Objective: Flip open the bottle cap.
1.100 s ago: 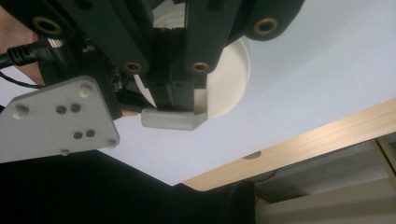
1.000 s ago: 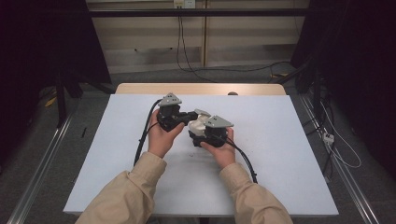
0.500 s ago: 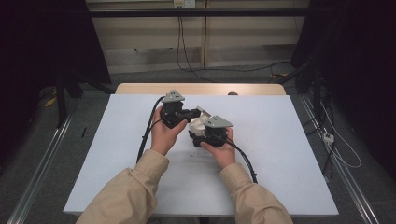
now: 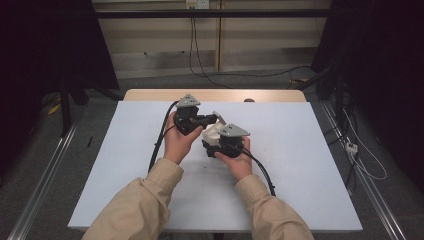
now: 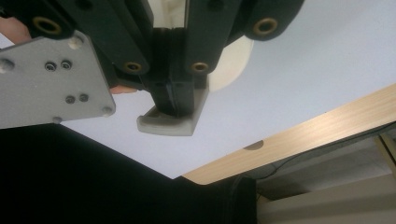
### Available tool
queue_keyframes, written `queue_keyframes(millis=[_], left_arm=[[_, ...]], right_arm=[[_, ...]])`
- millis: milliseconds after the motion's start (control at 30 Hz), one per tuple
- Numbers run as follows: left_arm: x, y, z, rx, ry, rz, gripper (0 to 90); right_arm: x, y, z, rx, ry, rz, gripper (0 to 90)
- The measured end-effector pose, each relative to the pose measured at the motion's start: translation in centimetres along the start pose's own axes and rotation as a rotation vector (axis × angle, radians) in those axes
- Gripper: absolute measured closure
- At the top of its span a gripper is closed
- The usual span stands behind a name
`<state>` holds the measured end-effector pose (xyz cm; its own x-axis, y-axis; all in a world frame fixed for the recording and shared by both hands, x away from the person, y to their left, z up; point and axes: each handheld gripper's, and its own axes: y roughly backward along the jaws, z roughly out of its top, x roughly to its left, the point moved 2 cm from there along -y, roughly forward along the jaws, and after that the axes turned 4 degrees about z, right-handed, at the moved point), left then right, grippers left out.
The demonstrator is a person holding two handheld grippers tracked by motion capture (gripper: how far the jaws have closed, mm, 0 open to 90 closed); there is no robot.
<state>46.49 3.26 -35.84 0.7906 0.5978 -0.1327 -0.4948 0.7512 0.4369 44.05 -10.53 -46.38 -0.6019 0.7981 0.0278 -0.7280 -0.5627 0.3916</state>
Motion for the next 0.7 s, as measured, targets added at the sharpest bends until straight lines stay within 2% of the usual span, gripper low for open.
queue_keyframes(millis=[400, 700], left_arm=[[-0.12, -0.56, 0.55, -0.008, 0.006, -0.012, 90.0], [-0.22, -0.92, 0.91, -0.007, -0.005, -0.015, 90.0]], right_arm=[[-0.06, 0.0, -0.01, 0.002, 0.001, 0.002, 18.4], [-0.06, -0.02, -0.03, 0.001, 0.001, 0.002, 18.5]])
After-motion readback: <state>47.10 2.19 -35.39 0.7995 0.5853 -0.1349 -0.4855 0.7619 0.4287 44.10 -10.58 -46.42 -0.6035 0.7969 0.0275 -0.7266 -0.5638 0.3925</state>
